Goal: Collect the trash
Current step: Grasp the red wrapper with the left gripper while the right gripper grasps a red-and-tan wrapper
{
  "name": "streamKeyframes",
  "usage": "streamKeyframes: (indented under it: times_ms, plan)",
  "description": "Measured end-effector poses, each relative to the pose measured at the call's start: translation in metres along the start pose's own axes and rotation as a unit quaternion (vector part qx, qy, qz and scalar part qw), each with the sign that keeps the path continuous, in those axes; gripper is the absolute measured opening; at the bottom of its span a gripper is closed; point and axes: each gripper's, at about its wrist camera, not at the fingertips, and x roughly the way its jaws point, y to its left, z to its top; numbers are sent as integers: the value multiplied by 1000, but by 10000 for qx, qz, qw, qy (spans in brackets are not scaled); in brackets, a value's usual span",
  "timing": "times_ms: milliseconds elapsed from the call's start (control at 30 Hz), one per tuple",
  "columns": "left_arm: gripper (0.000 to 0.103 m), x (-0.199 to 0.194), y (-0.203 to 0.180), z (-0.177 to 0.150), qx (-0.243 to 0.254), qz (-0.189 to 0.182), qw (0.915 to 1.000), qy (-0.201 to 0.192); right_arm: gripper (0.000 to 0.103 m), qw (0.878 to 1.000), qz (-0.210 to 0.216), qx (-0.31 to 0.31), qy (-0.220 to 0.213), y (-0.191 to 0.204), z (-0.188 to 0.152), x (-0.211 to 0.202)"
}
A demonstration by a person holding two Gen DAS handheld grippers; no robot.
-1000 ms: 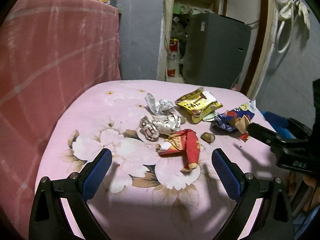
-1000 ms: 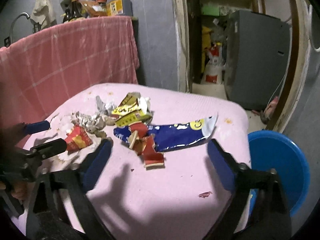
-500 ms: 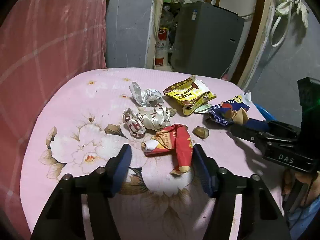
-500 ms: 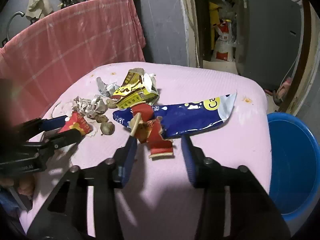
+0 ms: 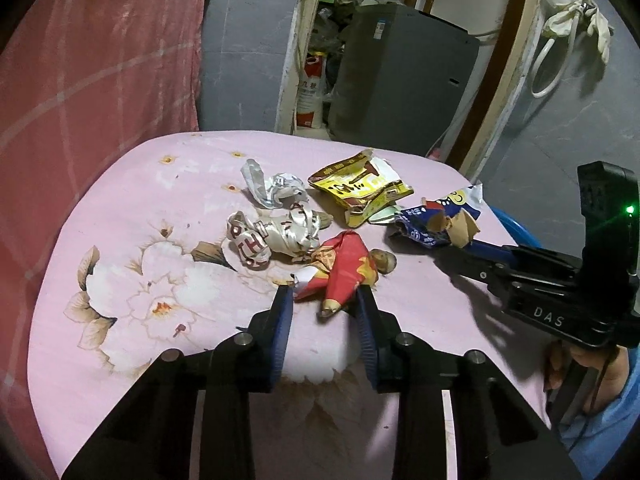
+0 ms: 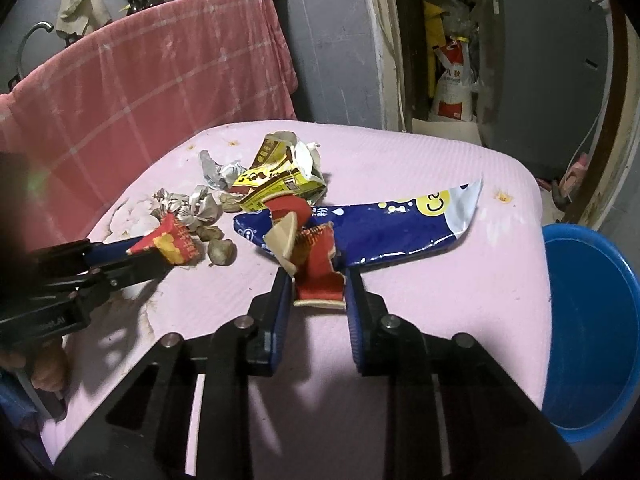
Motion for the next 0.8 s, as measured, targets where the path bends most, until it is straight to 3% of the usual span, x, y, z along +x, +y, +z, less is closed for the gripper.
streamKeyframes:
  times_ms: [433, 800]
  plan:
    - [23, -1, -7, -1, 23, -166, 9998, -76, 25, 9999, 2, 18, -159, 2, -1, -4]
    - [23, -10, -12, 3, -136, -430, 9982, -403, 25, 9957, -207, -1, -905, 4, 0, -29]
